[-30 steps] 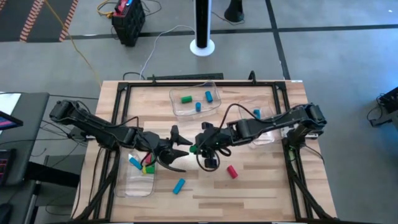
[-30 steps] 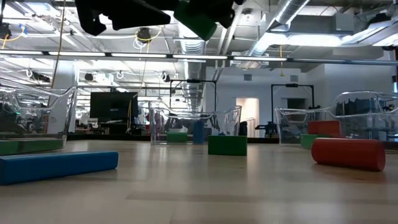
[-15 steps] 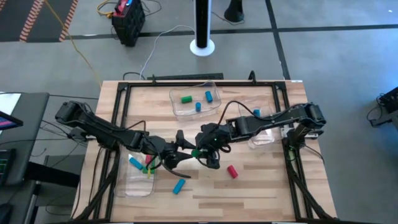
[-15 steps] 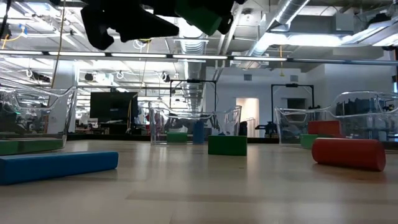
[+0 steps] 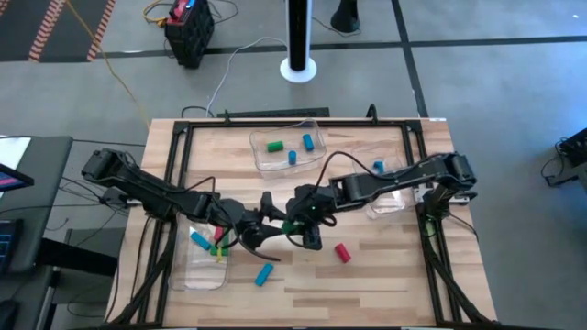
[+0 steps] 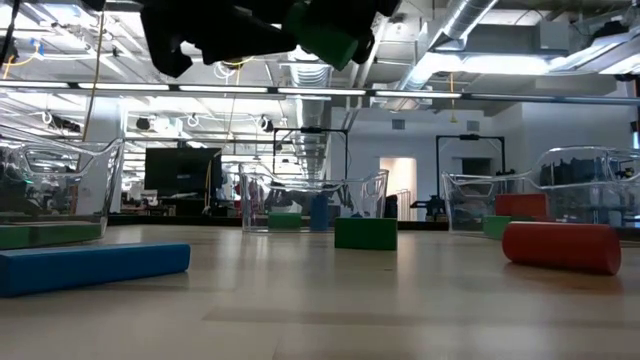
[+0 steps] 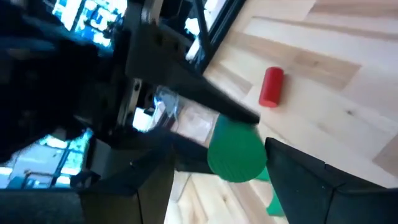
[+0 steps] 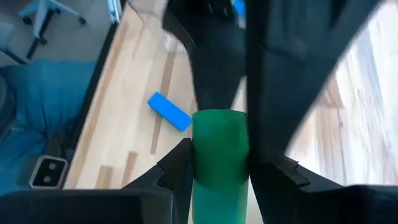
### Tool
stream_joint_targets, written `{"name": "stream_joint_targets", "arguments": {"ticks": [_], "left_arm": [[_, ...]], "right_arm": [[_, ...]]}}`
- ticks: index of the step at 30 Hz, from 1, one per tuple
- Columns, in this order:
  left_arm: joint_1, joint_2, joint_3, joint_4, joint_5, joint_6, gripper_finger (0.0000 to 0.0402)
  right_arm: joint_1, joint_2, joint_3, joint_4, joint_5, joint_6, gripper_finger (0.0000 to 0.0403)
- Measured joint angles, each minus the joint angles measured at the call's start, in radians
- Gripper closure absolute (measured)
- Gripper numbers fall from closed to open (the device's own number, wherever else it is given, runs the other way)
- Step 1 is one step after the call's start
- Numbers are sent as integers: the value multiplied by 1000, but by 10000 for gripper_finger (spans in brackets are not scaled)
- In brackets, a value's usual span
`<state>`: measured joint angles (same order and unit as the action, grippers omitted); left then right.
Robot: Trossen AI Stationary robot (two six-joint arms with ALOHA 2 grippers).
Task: Sort blocks by size
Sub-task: Put the green cylinder block into the top transparent bin
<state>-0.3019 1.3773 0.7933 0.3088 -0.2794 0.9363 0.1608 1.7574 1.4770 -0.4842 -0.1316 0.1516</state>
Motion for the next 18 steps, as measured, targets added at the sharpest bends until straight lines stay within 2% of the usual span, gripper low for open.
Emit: {"name": "stream_joint_targets", "arguments": {"ticks": [8, 18], "left_arm": [[-1, 0, 0, -25, 34, 3, 204], [0, -1, 0, -56, 54, -9, 209]], "right_arm": [[-6, 18, -1, -7, -13, -4, 241], [-6, 19, -1, 14, -29, -5, 241]]}}
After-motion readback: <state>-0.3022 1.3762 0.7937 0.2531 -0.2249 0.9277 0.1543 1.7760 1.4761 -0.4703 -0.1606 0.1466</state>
